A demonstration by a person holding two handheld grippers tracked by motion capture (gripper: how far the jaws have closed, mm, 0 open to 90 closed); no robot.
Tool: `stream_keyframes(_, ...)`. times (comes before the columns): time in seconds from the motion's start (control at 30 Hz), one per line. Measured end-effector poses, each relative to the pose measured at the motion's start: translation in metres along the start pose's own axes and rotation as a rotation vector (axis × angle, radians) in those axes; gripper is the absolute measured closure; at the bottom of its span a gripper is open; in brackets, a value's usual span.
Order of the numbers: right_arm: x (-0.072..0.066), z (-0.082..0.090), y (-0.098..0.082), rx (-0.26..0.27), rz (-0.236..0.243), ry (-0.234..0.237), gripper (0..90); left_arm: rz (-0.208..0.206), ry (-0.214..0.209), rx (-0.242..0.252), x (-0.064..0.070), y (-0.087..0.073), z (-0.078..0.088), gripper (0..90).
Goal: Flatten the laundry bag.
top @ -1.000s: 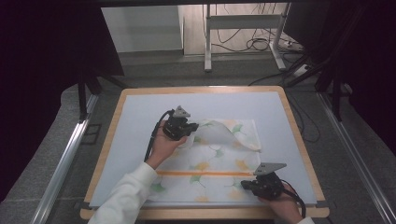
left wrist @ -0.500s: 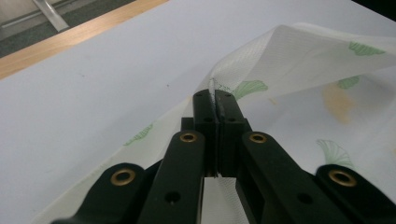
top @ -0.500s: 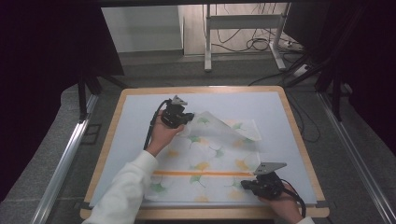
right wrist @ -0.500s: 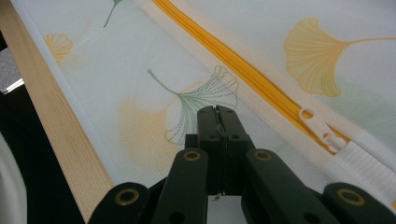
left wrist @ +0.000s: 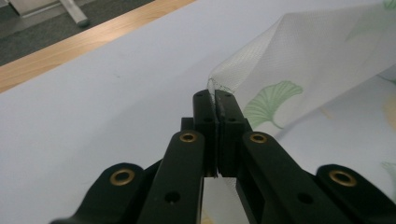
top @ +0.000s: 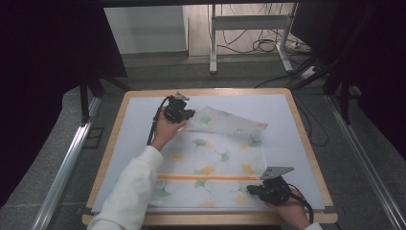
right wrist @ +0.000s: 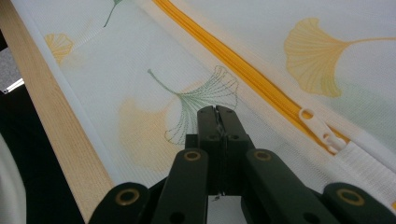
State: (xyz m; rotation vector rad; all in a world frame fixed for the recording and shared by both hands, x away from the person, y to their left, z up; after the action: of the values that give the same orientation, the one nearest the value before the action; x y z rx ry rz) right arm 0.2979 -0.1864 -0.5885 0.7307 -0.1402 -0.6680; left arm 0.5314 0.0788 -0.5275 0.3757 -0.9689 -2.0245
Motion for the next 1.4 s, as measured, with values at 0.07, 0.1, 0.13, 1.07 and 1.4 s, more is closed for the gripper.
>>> stream_keyframes(0.07, 0.0, 0.0, 0.0, -0.001, -0.002, 0.003, 88.5, 0.017, 0.003, -0.001, -0.007, 0.002, -0.004, 89.5)
stream_keyframes(0.1, 0.0, 0.0, 0.0, -0.001, -0.003, 0.003, 88.5, 0.032, 0.007, -0.001, -0.012, 0.003, -0.006, 89.4)
stream_keyframes(0.13, 0.0, 0.0, 0.0, -0.001, -0.005, 0.004, 88.5, 0.042, 0.008, 0.001, -0.016, 0.004, -0.008, 89.2)
stream_keyframes(1.07, 0.0, 0.0, 0.0, 0.001, -0.006, 0.004, 88.5, -0.037, -0.043, 0.079, -0.005, -0.003, 0.055, 46.2)
stream_keyframes(1.4, 0.001, 0.0, 0.0, 0.002, -0.007, 0.009, 88.5, -0.022, -0.117, 0.058, 0.021, -0.031, 0.051, 46.2)
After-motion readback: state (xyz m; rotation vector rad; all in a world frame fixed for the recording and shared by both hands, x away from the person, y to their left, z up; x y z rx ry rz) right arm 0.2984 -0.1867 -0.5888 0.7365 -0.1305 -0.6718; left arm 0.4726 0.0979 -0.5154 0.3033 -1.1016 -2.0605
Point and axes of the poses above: each handheld gripper's, and its own axes: z roughly backward along the jaws, y roughly out of its top, x roughly to its right, the point moved 9 cm from there along -z, roughly forward along the jaws, and after that the axes turned 2 degrees about -y, right-handed, at the moved point
